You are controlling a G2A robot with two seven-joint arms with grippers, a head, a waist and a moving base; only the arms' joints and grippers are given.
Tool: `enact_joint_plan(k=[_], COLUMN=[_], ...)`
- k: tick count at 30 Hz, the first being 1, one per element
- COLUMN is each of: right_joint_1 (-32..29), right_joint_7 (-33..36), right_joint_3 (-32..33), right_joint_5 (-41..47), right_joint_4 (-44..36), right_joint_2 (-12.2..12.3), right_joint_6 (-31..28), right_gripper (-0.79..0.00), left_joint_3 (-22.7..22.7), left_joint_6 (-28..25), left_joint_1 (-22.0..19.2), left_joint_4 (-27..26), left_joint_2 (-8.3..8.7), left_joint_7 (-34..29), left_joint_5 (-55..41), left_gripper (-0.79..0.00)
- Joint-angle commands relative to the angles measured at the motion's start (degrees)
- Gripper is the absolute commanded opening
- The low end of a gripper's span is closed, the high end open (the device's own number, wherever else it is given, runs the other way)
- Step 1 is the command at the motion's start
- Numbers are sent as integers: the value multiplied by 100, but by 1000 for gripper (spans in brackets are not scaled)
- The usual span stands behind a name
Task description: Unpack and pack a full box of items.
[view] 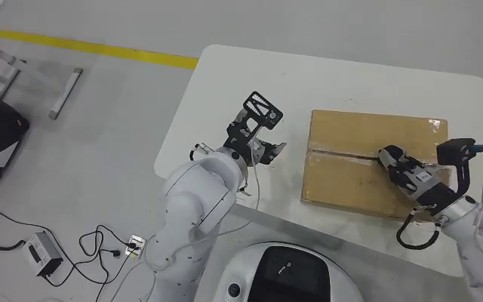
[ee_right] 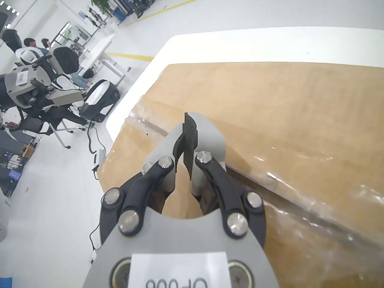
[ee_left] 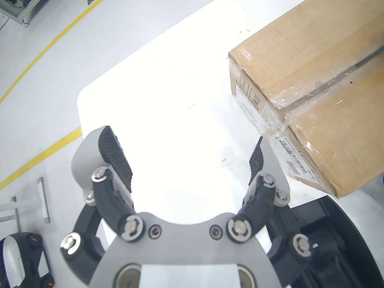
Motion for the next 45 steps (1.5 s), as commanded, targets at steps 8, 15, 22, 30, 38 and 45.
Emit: enact_joint_plan(k=[8, 15, 22, 30, 38, 45], right_joint_1=[-329, -625, -840, -582, 357, 1061], right_joint_7=[117, 116, 48, -93, -219, -393], right_joint_3=[581, 1097, 1493, 1323, -462, -1585], right_joint_5=[-108, -159, -150, 202, -196, -526], right_joint_4=[-159, -168, -84, -791, -574, 18], right_joint_2=[74, 133, 170, 154, -25, -239], right_joint_6=[161, 120, 125, -205, -566, -623], right_gripper=[-785, -785, -785, -785, -785, -785], left_joint_3=[0, 0, 0, 0, 0, 0], left_joint_6=[0, 0, 0, 0, 0, 0], left_joint_1=[0, 0, 0, 0, 0, 0], left_joint_4=[0, 0, 0, 0, 0, 0], left_joint_2=[0, 0, 0, 0, 0, 0], left_joint_7=[0, 0, 0, 0, 0, 0], left_joint_5=[0, 0, 0, 0, 0, 0], left_gripper=[0, 0, 0, 0, 0, 0])
